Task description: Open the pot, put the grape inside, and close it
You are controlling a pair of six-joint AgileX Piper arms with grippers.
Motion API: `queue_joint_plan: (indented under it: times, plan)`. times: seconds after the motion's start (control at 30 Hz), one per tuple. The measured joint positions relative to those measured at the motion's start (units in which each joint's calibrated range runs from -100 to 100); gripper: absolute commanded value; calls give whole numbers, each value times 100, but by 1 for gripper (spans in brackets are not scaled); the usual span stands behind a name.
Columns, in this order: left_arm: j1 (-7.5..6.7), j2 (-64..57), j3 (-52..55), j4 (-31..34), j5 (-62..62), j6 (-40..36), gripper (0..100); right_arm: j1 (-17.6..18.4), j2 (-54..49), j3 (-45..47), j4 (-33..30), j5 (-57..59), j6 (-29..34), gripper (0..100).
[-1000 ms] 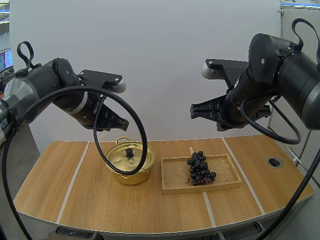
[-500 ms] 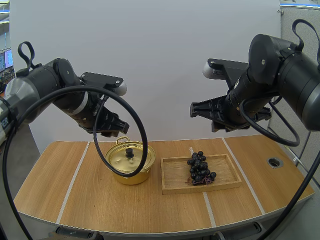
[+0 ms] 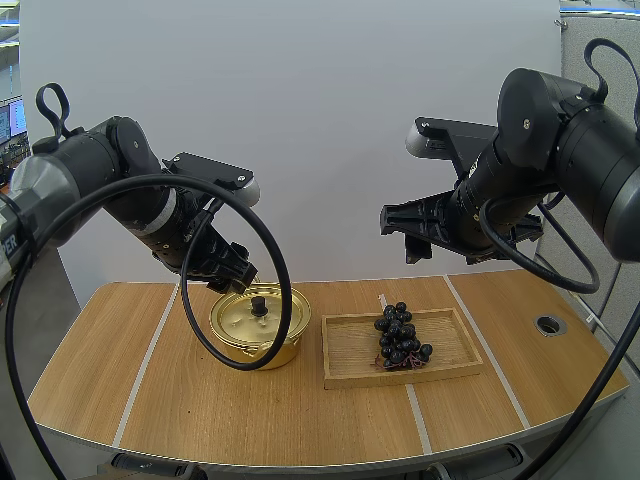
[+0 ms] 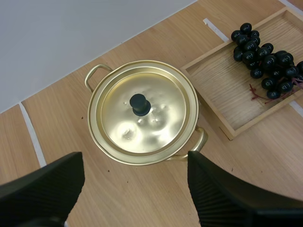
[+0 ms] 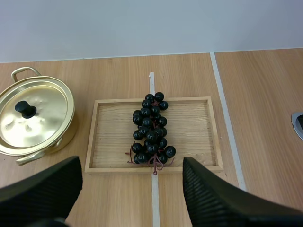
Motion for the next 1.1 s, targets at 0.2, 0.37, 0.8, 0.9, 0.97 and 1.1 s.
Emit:
queue_joint_plan:
  times: [0.2, 0.37, 0.8, 0.9, 0.97, 1.1]
  plan:
    - [0, 0, 0, 0, 0, 0, 100, 0, 0, 0, 0, 0, 0, 100]
    - [0, 0, 0, 0, 0, 67, 100, 0, 0, 0, 0, 0, 0, 100]
    - [0, 846, 0, -226, 0, 691, 100, 0, 0, 0, 0, 0, 0, 100]
    - [0, 1246, -142, -226, 0, 727, 100, 0, 0, 0, 0, 0, 0, 100]
    - [0, 1527, -329, -238, 0, 727, 100, 0, 0, 0, 10, 0, 0, 100]
    - [-52, 2219, -879, -238, 56, 745, 100, 0, 0, 0, 10, 0, 0, 100]
